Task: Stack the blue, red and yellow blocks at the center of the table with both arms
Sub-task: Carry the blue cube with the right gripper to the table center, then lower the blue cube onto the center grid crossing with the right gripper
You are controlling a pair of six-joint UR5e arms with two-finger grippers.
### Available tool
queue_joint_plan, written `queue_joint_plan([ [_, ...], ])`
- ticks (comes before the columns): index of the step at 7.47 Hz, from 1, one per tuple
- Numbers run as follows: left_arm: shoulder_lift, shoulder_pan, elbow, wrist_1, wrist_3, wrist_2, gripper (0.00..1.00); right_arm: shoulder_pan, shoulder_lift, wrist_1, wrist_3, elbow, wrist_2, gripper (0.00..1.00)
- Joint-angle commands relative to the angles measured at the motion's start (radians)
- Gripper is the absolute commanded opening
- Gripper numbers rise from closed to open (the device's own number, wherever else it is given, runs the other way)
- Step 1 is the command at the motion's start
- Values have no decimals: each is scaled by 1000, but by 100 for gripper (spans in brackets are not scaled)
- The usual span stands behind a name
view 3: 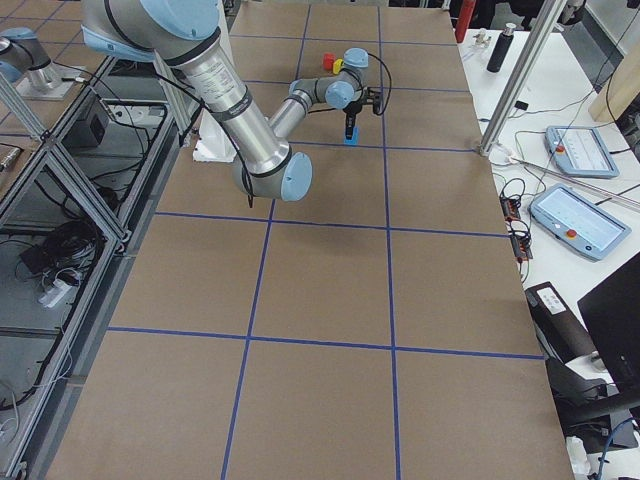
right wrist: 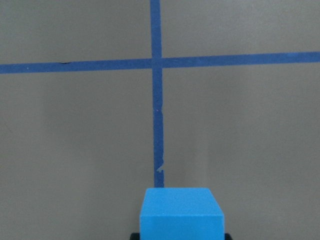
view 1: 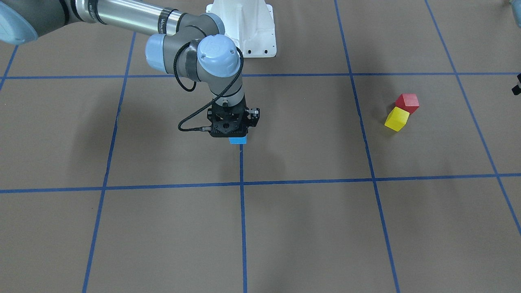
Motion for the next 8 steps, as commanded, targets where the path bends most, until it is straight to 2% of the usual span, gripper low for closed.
queue_joint_plan([
  [1,1,0,-2,0,1,0,100,-6,16,3,-36,-32,-15,0],
  [8,2,0,-3,0,3,-2,100,-6,21,47,-61,-84,-37,0],
])
